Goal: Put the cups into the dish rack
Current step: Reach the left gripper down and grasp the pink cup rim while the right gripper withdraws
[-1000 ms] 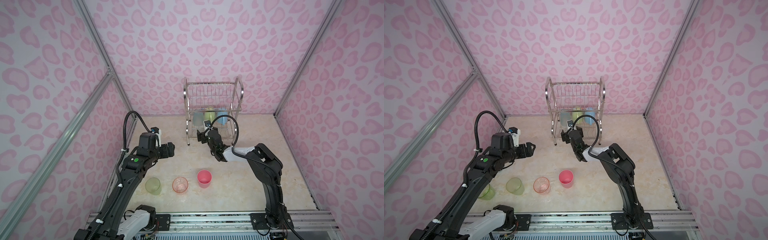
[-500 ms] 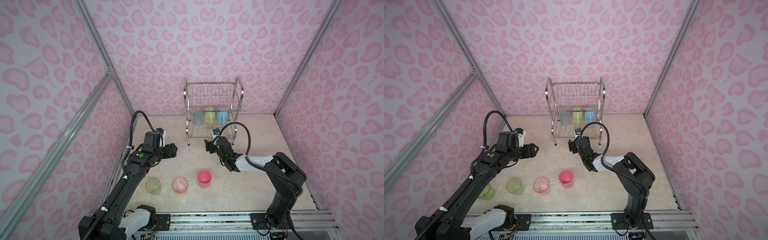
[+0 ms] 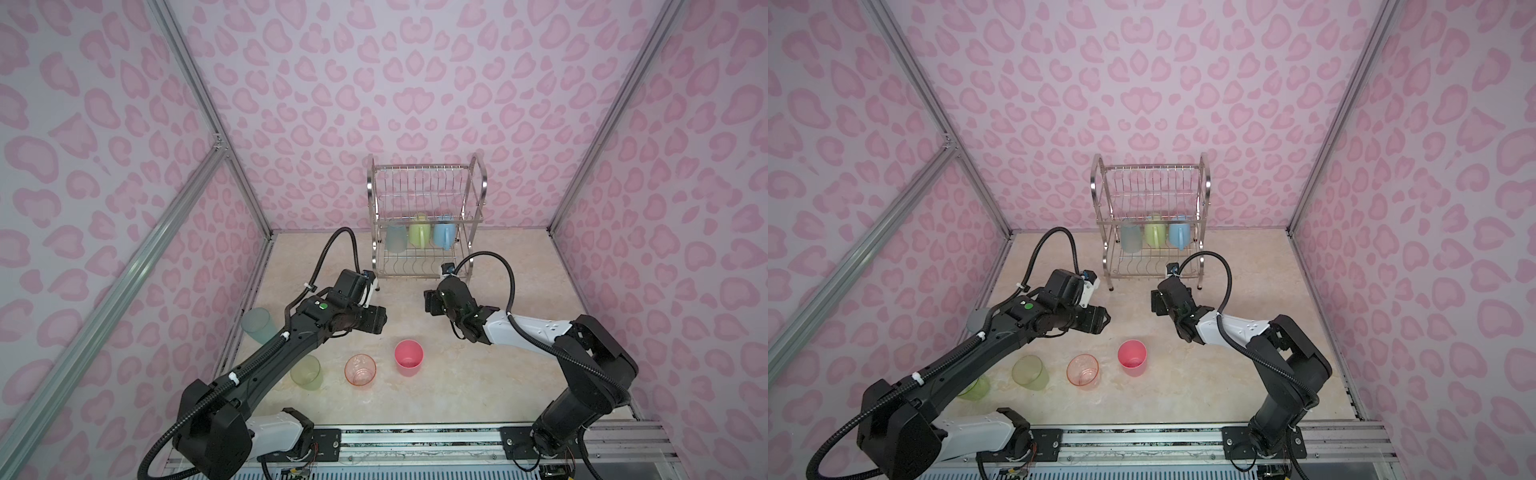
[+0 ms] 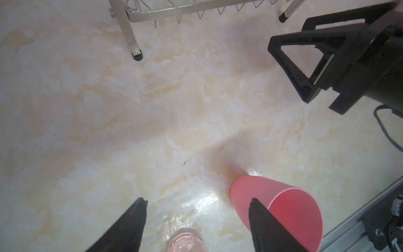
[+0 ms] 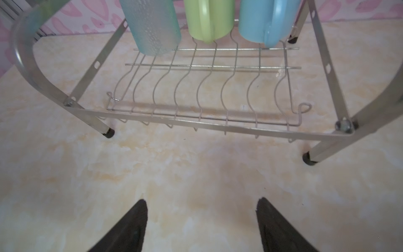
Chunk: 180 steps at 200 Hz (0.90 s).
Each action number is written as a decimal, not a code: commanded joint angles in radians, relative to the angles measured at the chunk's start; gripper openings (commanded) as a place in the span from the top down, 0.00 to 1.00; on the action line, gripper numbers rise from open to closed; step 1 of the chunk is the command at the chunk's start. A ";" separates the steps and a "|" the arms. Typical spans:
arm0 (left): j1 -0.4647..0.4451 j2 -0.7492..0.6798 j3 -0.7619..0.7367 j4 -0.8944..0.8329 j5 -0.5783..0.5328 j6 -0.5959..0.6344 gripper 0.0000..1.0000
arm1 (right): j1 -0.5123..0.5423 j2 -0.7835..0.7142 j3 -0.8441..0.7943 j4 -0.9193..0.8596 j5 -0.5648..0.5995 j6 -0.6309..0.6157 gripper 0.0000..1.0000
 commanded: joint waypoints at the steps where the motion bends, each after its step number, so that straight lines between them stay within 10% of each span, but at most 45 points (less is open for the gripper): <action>1: -0.073 0.033 0.021 -0.030 -0.026 0.054 0.24 | -0.048 -0.017 -0.049 -0.047 -0.065 0.099 0.25; 180: -0.268 0.259 0.125 -0.124 -0.092 0.135 0.56 | -0.160 -0.013 -0.129 0.015 -0.109 0.114 0.31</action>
